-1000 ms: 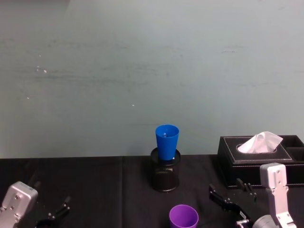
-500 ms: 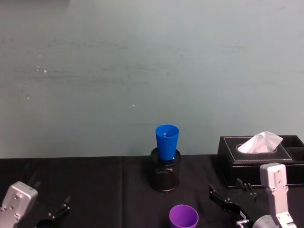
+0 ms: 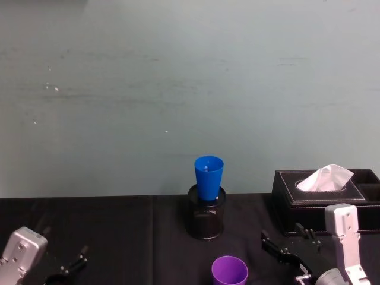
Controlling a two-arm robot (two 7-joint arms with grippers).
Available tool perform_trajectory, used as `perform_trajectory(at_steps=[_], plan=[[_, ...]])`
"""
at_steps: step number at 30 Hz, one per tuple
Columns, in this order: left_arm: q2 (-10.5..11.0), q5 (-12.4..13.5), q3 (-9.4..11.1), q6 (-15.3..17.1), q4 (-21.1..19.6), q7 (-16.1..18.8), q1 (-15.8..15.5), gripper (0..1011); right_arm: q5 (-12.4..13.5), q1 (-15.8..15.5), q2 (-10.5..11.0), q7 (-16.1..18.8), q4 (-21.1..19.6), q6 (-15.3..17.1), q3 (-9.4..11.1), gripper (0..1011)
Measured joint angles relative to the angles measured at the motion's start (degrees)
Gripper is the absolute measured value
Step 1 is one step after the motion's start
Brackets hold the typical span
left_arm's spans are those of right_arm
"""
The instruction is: Pick up one cup with a gripper and tap it against the other cup.
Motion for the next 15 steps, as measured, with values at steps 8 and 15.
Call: perform_trajectory(at_steps=[8,15], plan=[[0.00,0.00,0.00,0.00,0.00,0.00,0.00,1000,0.00,0.00,0.00,0.00,0.00,0.00,0.00,1000],[0.00,0.00,0.00,0.00,0.00,0.00,0.00,1000,0.00,0.00,0.00,0.00,0.00,0.00,0.00,1000]])
